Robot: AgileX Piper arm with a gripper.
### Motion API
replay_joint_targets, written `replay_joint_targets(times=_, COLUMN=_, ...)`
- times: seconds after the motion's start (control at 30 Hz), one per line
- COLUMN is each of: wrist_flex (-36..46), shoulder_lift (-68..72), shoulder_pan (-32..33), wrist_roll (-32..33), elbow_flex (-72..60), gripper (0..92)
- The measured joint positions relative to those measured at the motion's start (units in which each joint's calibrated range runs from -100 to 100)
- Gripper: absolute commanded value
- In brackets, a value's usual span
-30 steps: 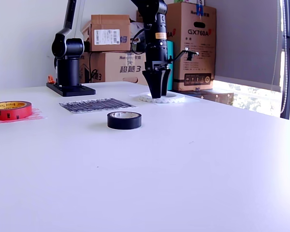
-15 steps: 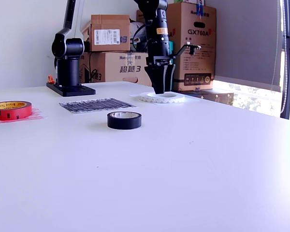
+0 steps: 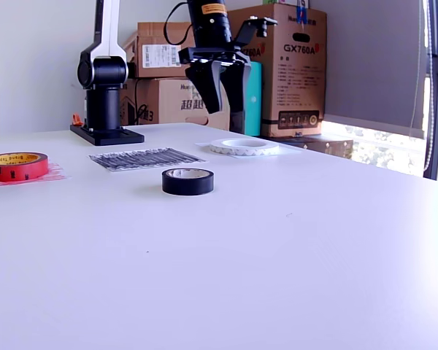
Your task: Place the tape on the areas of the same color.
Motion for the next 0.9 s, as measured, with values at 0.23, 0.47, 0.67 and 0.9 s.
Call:
replay_joint_targets(times=0.23, wrist_flex=1.40, shoulder_lift=4.09, shoulder_pan=-6.09, wrist_roll=4.36, elbow_flex=-4.00, gripper=67.1)
replay_joint_targets(times=0.47, wrist_flex=5.56, shoulder_lift=8.66, shoulder_pan=-10.32, wrist_roll=12.42, elbow_flex=-10.90, gripper=67.1)
replay_joint_targets(times=0.67, wrist_flex=9.33, shoulder_lift=13.03, shoulder_pan=-12.48, wrist_roll=18.37, elbow_flex=-16.24, gripper=67.1)
replay_joint_targets(times=0.9, wrist_flex=13.65, shoulder_lift=17.38, shoulder_pan=-13.52, wrist_roll=24.43, elbow_flex=-22.53, gripper=67.1)
